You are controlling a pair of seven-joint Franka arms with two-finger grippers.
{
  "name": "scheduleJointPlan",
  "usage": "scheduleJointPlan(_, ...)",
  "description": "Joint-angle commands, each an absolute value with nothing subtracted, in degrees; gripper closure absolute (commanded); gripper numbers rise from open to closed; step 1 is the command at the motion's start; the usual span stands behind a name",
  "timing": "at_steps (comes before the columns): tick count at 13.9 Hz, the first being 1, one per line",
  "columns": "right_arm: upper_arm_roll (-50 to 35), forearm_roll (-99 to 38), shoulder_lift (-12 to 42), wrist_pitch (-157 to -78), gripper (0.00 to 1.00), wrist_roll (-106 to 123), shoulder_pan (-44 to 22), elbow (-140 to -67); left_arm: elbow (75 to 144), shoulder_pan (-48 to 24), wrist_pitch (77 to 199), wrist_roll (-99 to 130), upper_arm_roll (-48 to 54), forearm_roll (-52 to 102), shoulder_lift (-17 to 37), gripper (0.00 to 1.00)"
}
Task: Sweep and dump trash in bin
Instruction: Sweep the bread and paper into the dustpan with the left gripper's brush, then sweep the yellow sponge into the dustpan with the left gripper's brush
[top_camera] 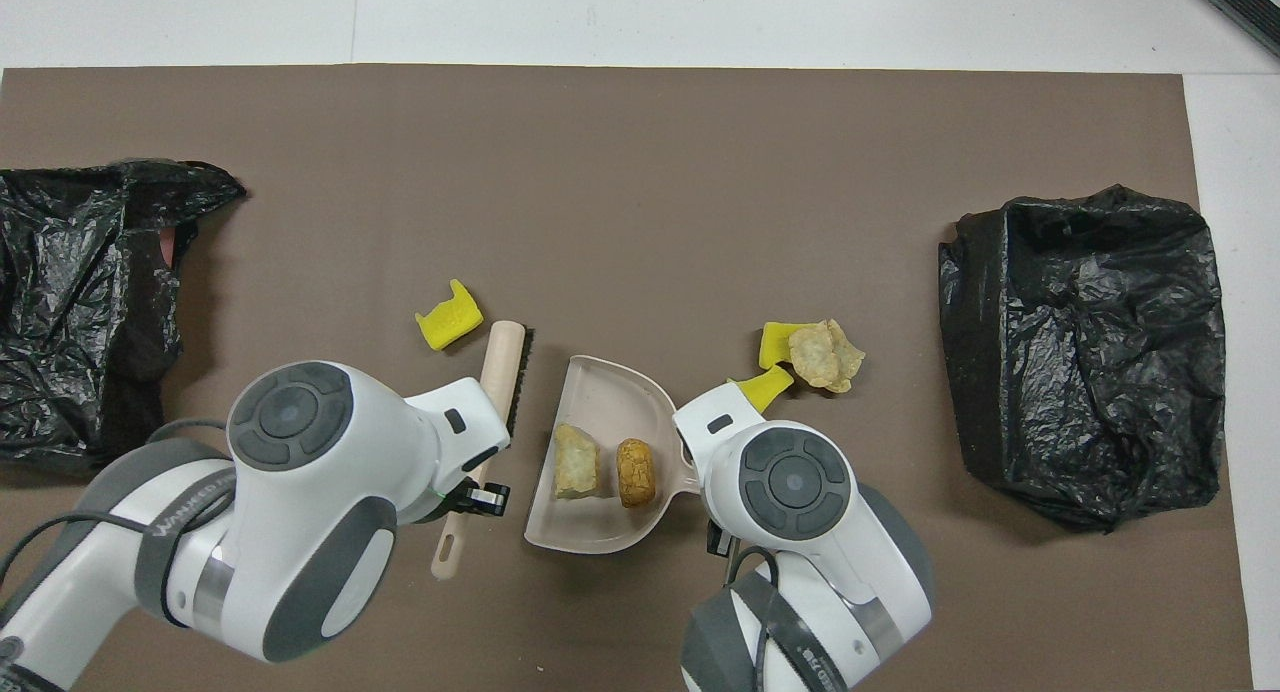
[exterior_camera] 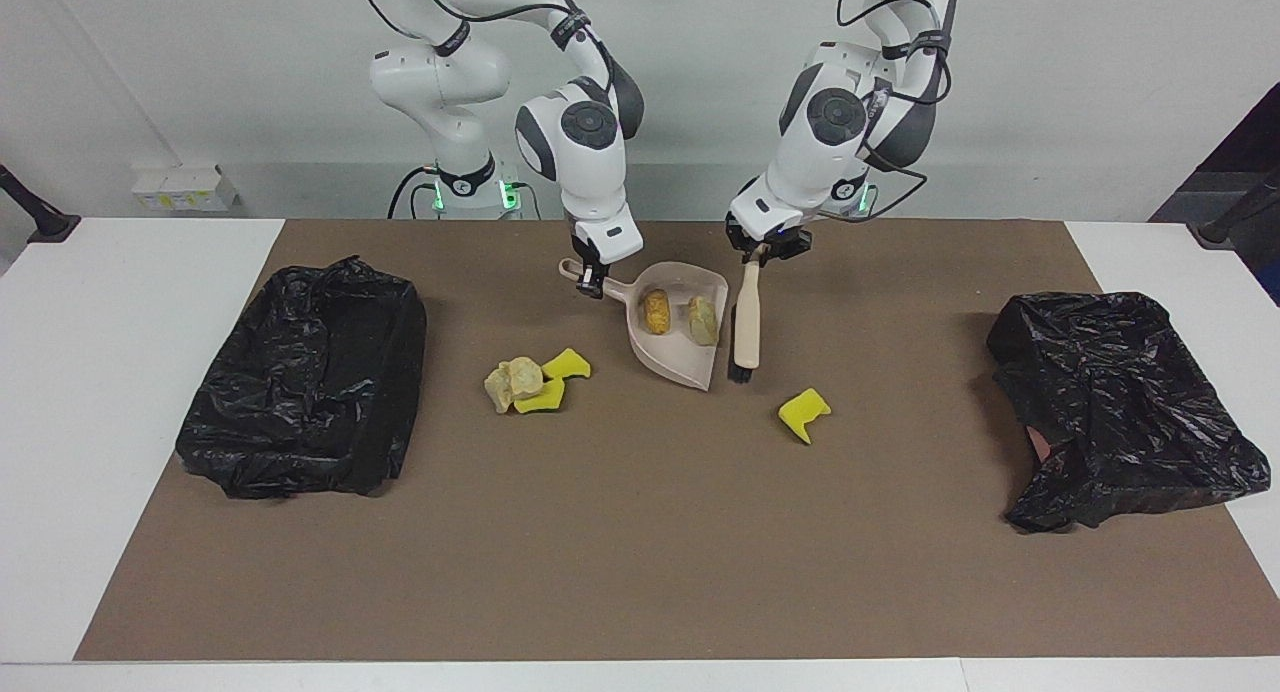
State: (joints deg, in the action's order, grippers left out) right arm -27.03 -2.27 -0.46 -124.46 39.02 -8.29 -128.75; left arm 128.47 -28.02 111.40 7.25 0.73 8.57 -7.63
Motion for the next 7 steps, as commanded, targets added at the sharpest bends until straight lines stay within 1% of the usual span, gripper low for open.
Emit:
scheduleJointPlan(1,-27.6,0.4,-1.6,-128.7,1.00,32.5,-10.0,-130.6,123.4,-21.8,110.4,-2.9,1.1,4.1,-3.4,1.00)
scheduleJointPlan(3,-27.6,0.9,-1.6,-128.8,1.00,30.8,-10.0,-130.7,120.2,-17.2,110.8,-10.5,1.1,0.5,-0.6,1.00)
scheduleJointPlan(5,-27.7,1.1,-1.7,-129.7,1.00,30.1,-10.5,-130.8,116.5,-13.7,112.5,-16.6,1.1,-2.9,3.2,1.00)
scheduleJointPlan(7,-27.7,1.1,-1.7,-130.9,1.00,28.5,-10.5,-131.0,114.4,-11.3,114.3,-22.6,1.1,-3.3,6.0,1.00)
